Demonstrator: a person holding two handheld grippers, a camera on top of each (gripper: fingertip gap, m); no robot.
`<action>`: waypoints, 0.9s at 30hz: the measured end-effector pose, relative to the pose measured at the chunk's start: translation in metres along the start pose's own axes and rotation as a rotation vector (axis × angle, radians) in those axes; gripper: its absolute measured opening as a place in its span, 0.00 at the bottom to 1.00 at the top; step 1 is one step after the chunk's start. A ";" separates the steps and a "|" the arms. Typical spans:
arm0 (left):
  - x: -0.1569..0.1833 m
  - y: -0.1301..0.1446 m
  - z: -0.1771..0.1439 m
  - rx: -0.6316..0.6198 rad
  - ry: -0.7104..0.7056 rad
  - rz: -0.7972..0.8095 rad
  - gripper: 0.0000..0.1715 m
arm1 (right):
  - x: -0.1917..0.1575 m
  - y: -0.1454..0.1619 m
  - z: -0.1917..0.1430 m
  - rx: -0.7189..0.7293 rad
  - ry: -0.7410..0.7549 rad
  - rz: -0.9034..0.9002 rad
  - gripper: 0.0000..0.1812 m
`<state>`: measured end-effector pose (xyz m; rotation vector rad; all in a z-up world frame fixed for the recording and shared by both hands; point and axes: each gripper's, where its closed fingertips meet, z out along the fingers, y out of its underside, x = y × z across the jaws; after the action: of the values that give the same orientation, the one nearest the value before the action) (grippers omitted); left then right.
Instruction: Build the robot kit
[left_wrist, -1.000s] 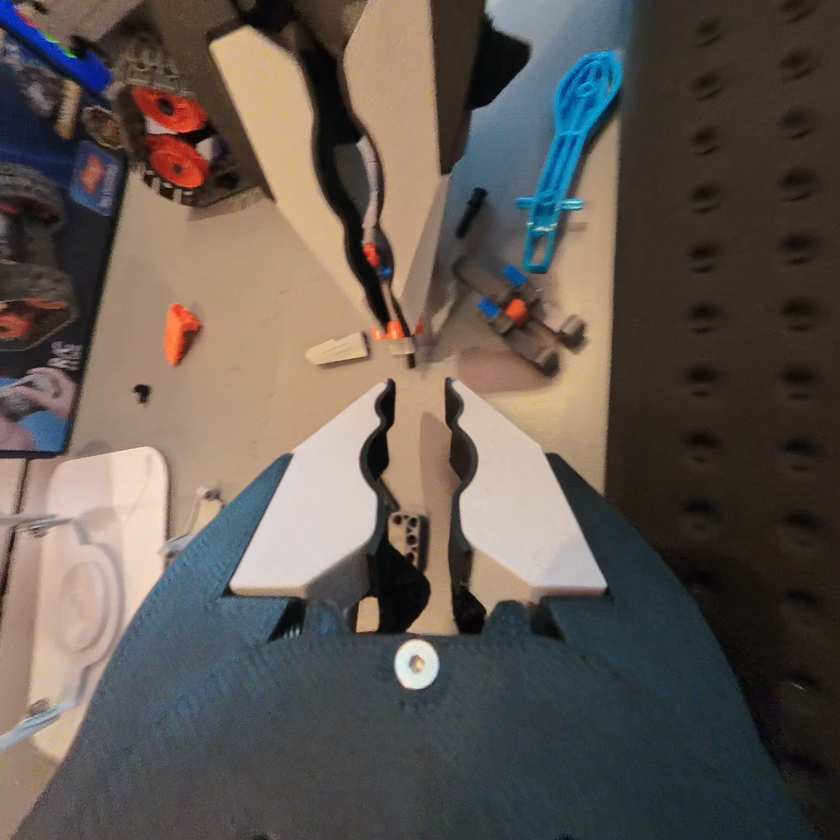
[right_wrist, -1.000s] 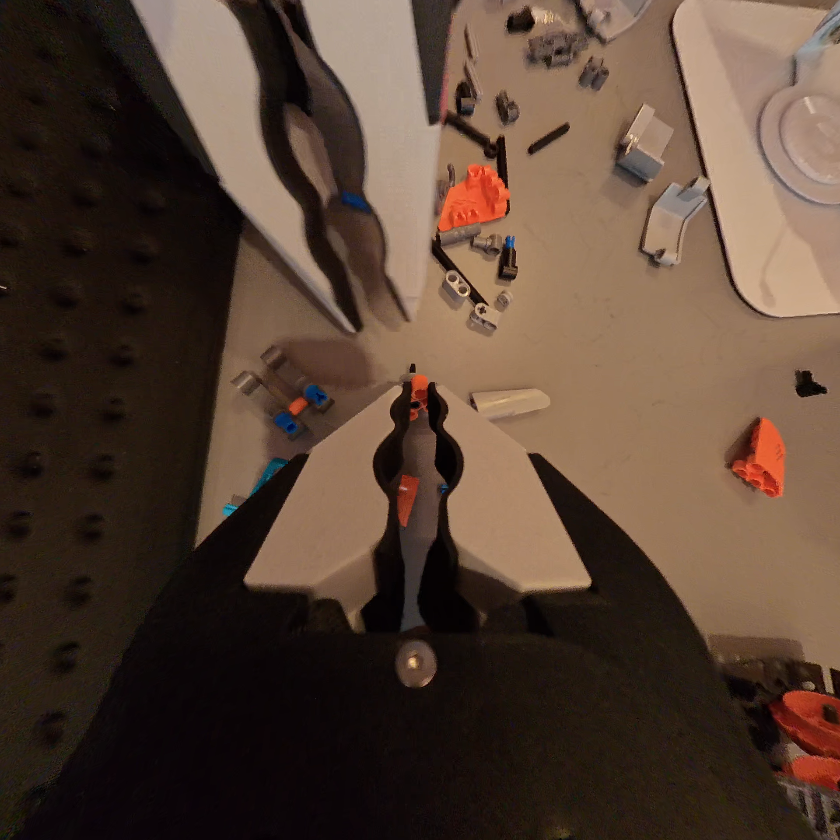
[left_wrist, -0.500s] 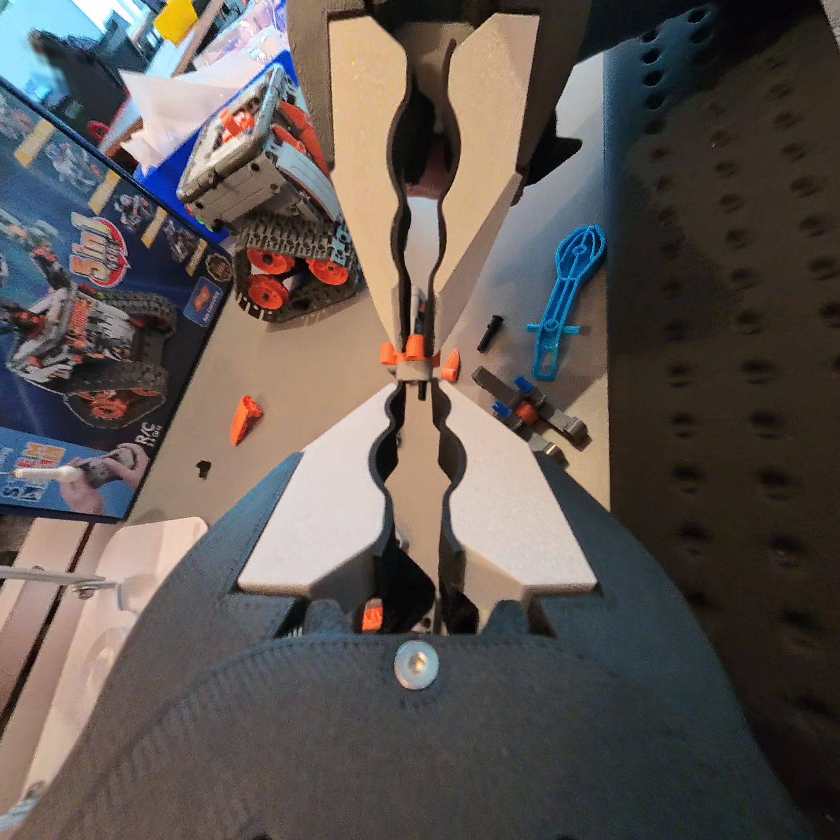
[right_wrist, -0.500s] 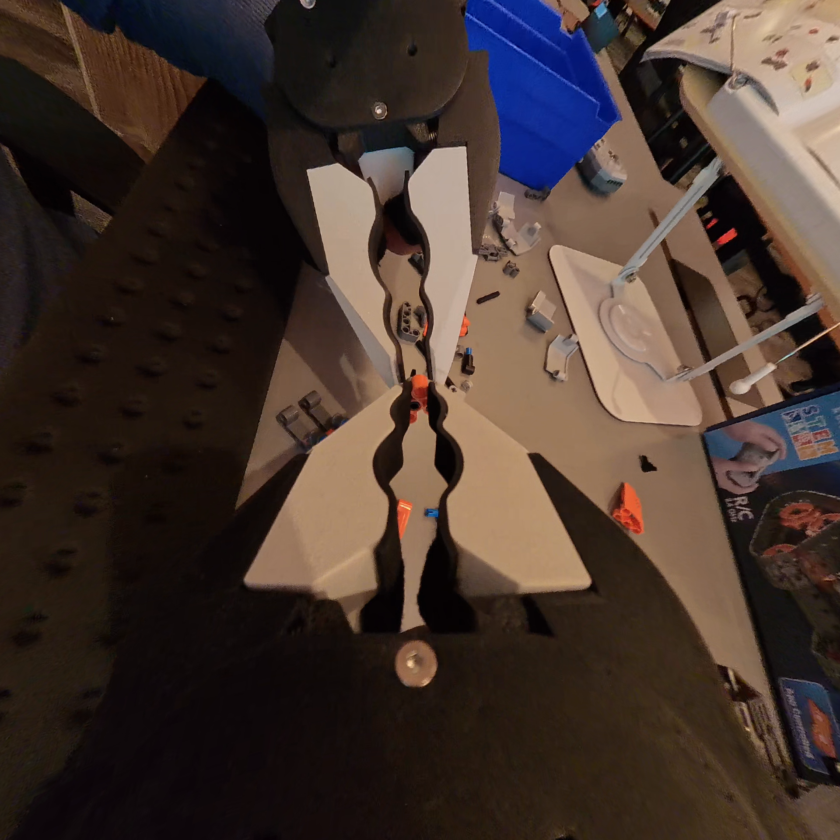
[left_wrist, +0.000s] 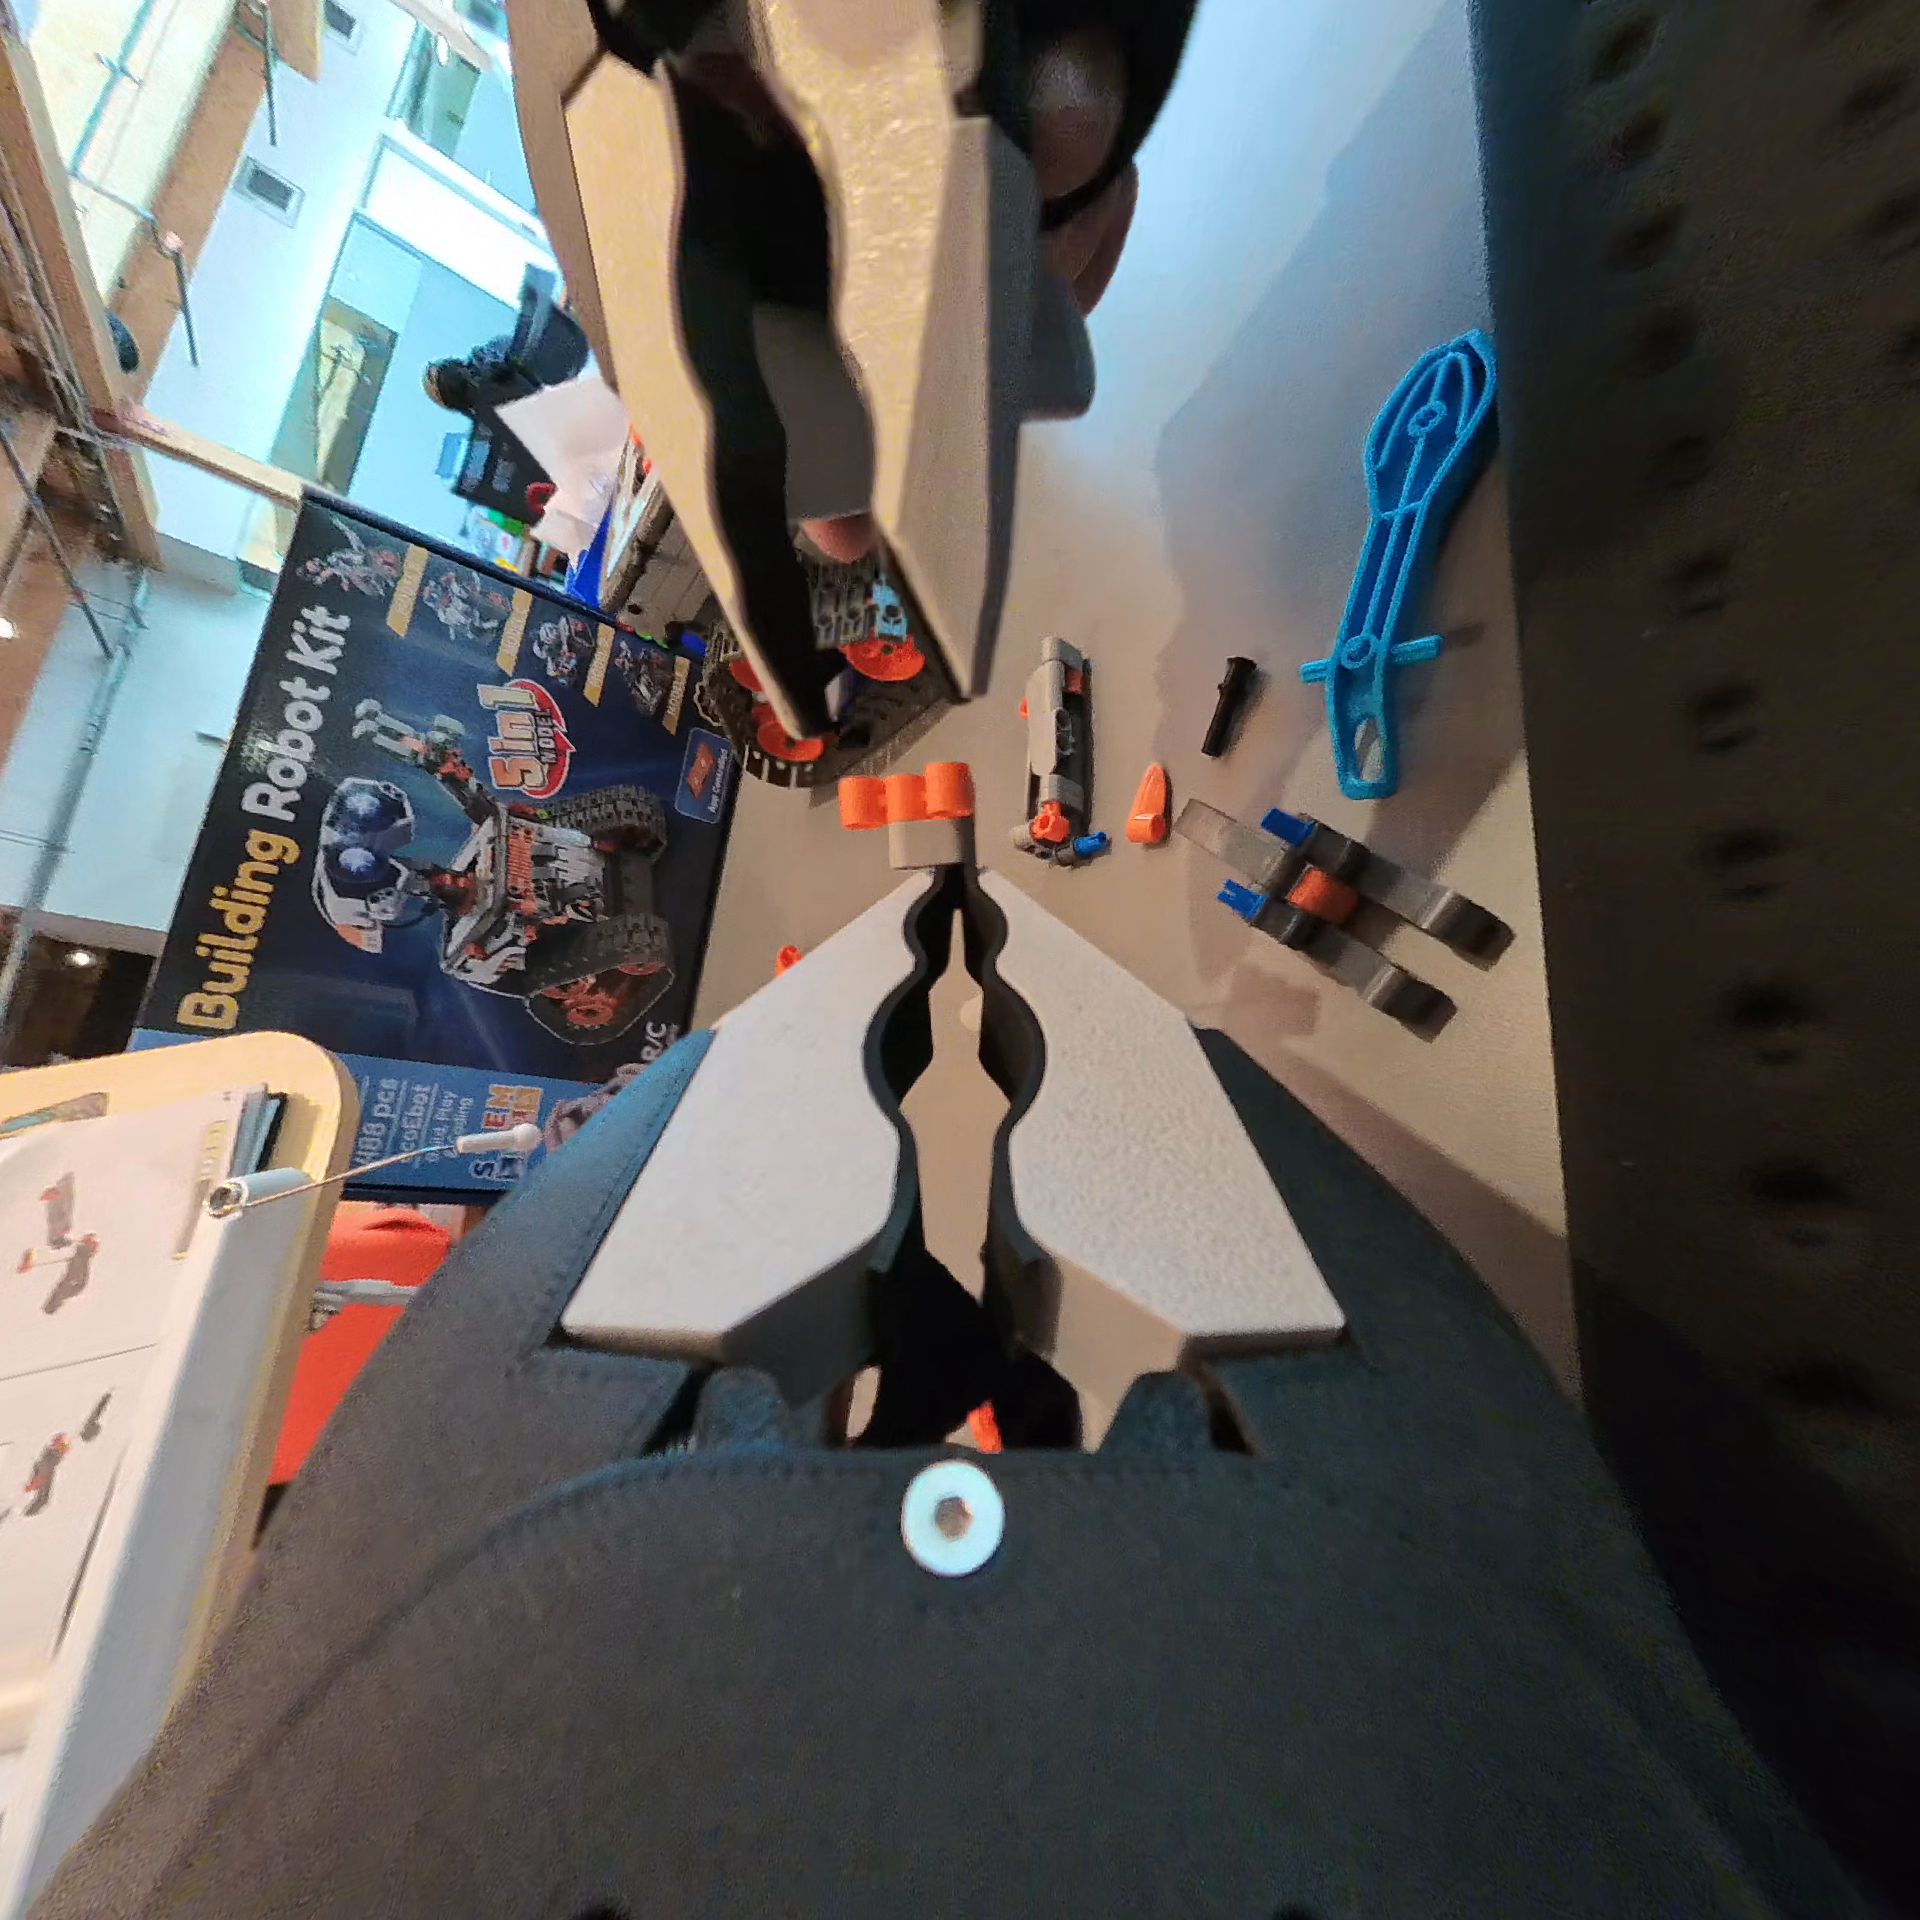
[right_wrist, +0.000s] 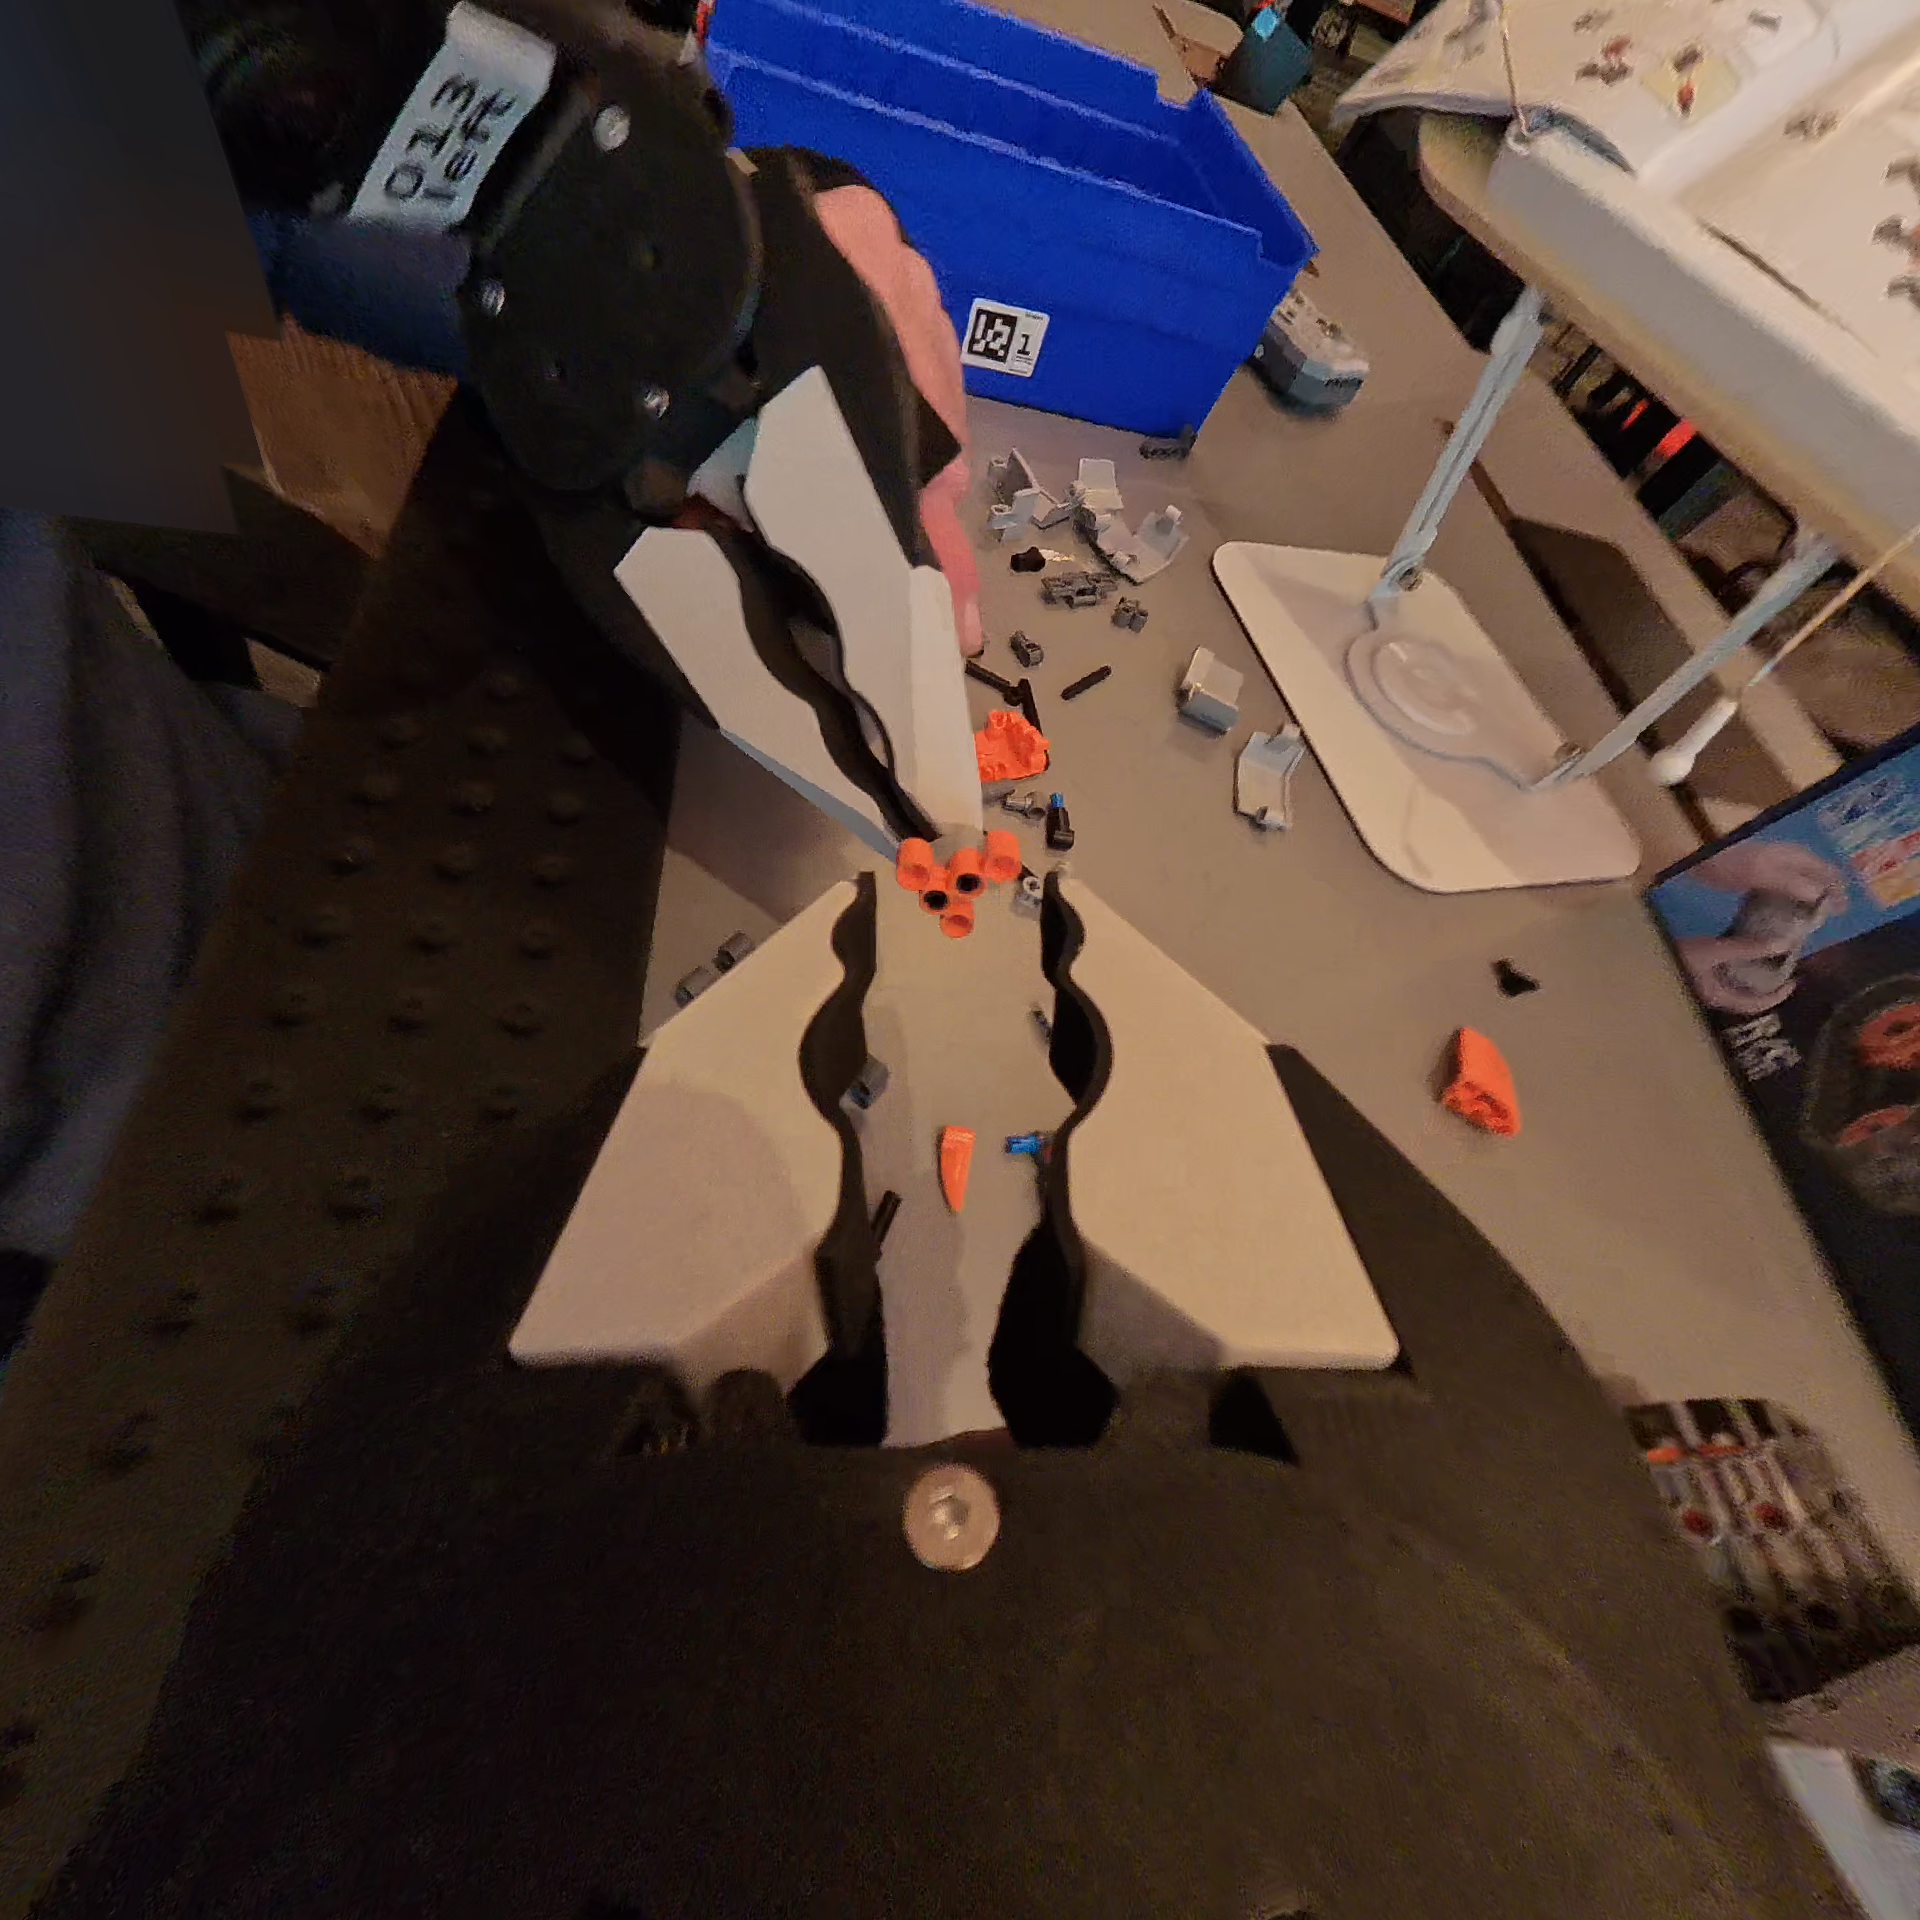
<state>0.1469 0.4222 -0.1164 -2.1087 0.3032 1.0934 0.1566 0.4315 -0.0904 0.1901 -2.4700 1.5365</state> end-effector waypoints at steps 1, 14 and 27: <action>0.002 -0.002 0.000 0.011 0.003 0.022 0.00 | 0.002 0.001 -0.002 0.011 -0.009 0.051 0.17; 0.001 -0.009 0.000 -0.002 -0.118 0.279 0.00 | -0.015 0.007 0.003 -0.009 -0.156 0.210 0.08; -0.005 -0.007 0.000 -0.052 -0.169 0.313 0.00 | -0.007 0.007 0.001 -0.026 -0.064 0.188 0.11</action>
<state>0.1474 0.4264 -0.1090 -2.0421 0.5408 1.4652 0.1617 0.4340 -0.0982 0.0027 -2.6223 1.5915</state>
